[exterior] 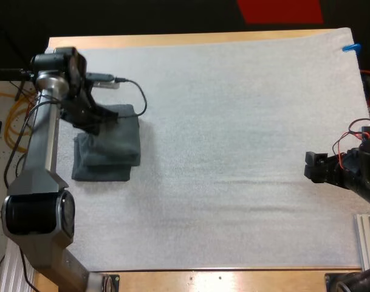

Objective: Pick towel from pile fold and stack

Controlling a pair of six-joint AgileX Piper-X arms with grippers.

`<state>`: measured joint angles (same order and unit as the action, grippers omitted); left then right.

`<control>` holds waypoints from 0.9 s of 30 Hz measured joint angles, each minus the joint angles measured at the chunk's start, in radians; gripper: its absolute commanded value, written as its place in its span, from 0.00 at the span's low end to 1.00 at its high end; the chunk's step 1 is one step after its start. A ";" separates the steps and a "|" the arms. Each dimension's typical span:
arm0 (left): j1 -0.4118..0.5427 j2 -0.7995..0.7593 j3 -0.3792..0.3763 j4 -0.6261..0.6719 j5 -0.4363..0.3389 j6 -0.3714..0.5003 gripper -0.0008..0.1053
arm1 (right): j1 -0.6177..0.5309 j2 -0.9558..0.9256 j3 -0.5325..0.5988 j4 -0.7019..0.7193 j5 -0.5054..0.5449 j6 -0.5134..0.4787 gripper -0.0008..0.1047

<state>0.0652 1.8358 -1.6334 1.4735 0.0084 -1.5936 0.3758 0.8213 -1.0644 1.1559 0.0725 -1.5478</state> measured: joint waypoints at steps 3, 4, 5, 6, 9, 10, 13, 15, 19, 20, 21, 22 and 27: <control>0.030 0.002 0.051 -0.017 -0.001 0.005 0.09 | 0.000 0.000 0.000 0.000 0.000 0.000 0.73; 0.038 0.002 0.060 -0.019 -0.008 0.010 0.13 | 0.000 0.000 0.000 0.000 0.000 0.000 0.73; 0.045 0.003 0.063 -0.019 -0.020 0.015 0.17 | 0.000 0.000 0.000 0.000 0.000 0.000 0.73; 0.050 0.004 0.064 -0.021 -0.038 0.020 0.24 | 0.000 0.000 0.000 0.000 0.000 0.000 0.73; 0.060 0.004 0.063 -0.037 -0.102 0.040 0.42 | 0.000 0.000 0.000 0.000 0.000 0.000 0.73; 0.063 0.004 0.063 -0.038 -0.125 0.045 0.50 | 0.000 0.000 0.000 0.000 0.000 0.000 0.73; 0.064 0.004 0.063 -0.039 -0.209 0.077 0.64 | 0.000 0.000 0.000 0.000 0.000 0.000 0.73; 0.063 0.003 0.063 -0.039 -0.247 0.085 0.64 | 0.000 0.000 0.000 -0.006 0.000 0.000 0.73; 0.059 -0.047 0.063 -0.060 -0.257 0.088 0.64 | 0.000 0.000 0.000 -0.014 -0.002 0.000 0.73; 0.056 -0.069 0.064 -0.071 -0.253 0.088 0.64 | 0.000 0.000 0.000 -0.016 -0.010 0.000 0.73; 0.049 -0.101 0.065 -0.084 -0.243 0.088 0.64 | 0.000 0.000 0.000 -0.016 -0.028 0.000 0.73; 0.042 -0.136 0.065 -0.097 -0.228 0.088 0.64 | 0.000 0.000 0.000 -0.017 -0.050 0.000 0.73; -0.013 -0.321 0.065 -0.179 -0.116 0.062 0.64 | 0.000 0.000 0.000 -0.066 -0.201 0.000 0.73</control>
<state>0.0518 1.5143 -1.5687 1.2949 -0.1077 -1.5319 0.3758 0.8213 -1.0644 1.0903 -0.1284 -1.5478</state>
